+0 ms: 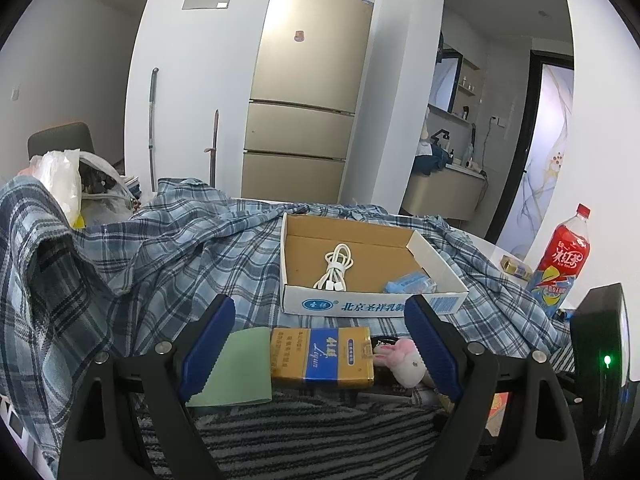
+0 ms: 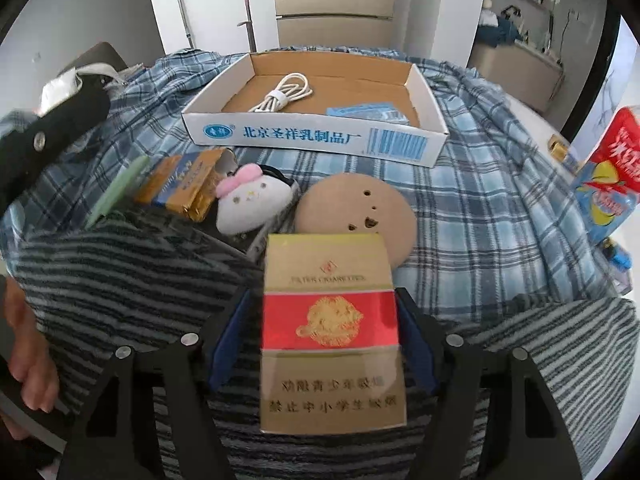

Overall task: Organize soft objects
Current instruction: 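Grasp the red-and-gold cigarette pack with the right tool and lift it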

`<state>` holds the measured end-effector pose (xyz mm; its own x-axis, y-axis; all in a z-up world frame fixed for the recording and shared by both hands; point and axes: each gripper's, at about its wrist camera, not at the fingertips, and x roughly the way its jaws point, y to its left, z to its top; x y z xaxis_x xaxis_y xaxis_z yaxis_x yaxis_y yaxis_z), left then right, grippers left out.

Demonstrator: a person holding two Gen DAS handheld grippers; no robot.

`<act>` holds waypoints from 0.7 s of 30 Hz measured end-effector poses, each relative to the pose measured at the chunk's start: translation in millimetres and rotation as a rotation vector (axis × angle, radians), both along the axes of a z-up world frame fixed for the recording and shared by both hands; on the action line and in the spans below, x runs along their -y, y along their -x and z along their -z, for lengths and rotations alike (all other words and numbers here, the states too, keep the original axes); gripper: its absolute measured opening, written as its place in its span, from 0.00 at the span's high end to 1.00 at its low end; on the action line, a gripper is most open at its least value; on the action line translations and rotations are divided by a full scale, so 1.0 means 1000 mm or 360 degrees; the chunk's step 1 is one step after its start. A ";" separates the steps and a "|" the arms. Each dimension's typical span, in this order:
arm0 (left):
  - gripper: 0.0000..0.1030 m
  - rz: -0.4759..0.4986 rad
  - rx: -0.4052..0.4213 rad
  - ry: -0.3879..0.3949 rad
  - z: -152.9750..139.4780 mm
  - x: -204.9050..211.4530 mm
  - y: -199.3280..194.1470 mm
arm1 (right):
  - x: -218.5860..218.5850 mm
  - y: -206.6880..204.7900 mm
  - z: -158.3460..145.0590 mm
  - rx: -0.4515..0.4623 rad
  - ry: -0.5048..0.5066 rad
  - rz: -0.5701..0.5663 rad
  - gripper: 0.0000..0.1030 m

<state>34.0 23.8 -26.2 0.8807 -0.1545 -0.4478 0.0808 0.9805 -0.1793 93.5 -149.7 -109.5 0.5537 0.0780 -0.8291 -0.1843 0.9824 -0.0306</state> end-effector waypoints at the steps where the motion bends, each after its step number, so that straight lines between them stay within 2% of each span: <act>1: 0.14 0.0001 0.0001 -0.0003 0.000 0.001 0.000 | -0.001 0.002 0.000 0.0011 0.0029 -0.0014 0.34; 2: 0.14 0.0002 0.0003 -0.0005 0.000 0.001 0.000 | 0.000 0.004 -0.001 0.0014 0.0042 -0.0029 0.36; 3: 0.14 0.0000 0.0001 -0.0002 0.000 0.001 0.000 | 0.001 0.005 -0.001 0.0009 0.0050 -0.0036 0.45; 7: 0.14 -0.0001 -0.0002 0.0003 0.000 0.002 0.000 | 0.008 0.009 -0.004 -0.0001 0.0030 -0.0030 0.47; 10: 0.14 0.0005 -0.0008 -0.0016 0.000 0.004 -0.001 | 0.012 0.015 -0.015 0.0070 0.0011 -0.0026 0.47; 13: 0.14 0.0015 -0.0014 -0.0034 0.001 0.004 -0.002 | 0.012 0.020 -0.030 0.0224 0.0065 -0.0022 0.47; 16: 0.14 0.0016 -0.0010 -0.0035 0.001 0.004 -0.002 | 0.010 0.026 -0.047 0.0453 0.0132 -0.0014 0.47; 21: 0.14 0.0016 -0.0016 -0.0041 0.002 0.004 -0.002 | 0.020 0.017 -0.054 0.0634 -0.0026 -0.0005 0.47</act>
